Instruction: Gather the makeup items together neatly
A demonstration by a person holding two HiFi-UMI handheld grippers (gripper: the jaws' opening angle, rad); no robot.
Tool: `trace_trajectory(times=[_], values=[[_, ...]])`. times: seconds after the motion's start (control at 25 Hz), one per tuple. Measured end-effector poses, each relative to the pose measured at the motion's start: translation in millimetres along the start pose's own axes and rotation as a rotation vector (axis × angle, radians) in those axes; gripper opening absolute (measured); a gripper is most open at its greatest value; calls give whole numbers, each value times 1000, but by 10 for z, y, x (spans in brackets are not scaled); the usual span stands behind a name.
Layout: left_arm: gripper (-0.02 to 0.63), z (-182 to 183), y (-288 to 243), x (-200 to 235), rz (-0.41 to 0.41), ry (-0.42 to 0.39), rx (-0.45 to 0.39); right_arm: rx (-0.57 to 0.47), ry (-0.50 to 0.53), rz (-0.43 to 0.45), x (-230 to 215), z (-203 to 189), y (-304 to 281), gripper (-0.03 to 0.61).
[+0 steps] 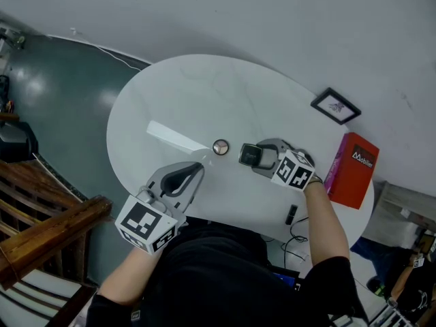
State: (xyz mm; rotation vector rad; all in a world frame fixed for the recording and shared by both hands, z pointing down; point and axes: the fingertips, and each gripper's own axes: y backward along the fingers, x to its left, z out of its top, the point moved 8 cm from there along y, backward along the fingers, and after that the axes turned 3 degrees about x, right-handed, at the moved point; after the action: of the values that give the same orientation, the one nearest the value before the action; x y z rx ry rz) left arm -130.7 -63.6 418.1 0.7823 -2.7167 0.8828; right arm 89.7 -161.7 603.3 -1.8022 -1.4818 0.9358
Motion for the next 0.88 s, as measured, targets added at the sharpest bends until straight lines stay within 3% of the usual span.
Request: trace_trajectory(times=[0.44,0.6,0.88], values=[[26,-21,-1,-31,-21,-11,3,12,45,-52,69,13,66,284],[26,24,40,-66,-42,-25,-13,5,13,-77,122,10,210,284],[26,115,205,-179,-102,-73,-68,-112,-126,-225,344,124,725,284]])
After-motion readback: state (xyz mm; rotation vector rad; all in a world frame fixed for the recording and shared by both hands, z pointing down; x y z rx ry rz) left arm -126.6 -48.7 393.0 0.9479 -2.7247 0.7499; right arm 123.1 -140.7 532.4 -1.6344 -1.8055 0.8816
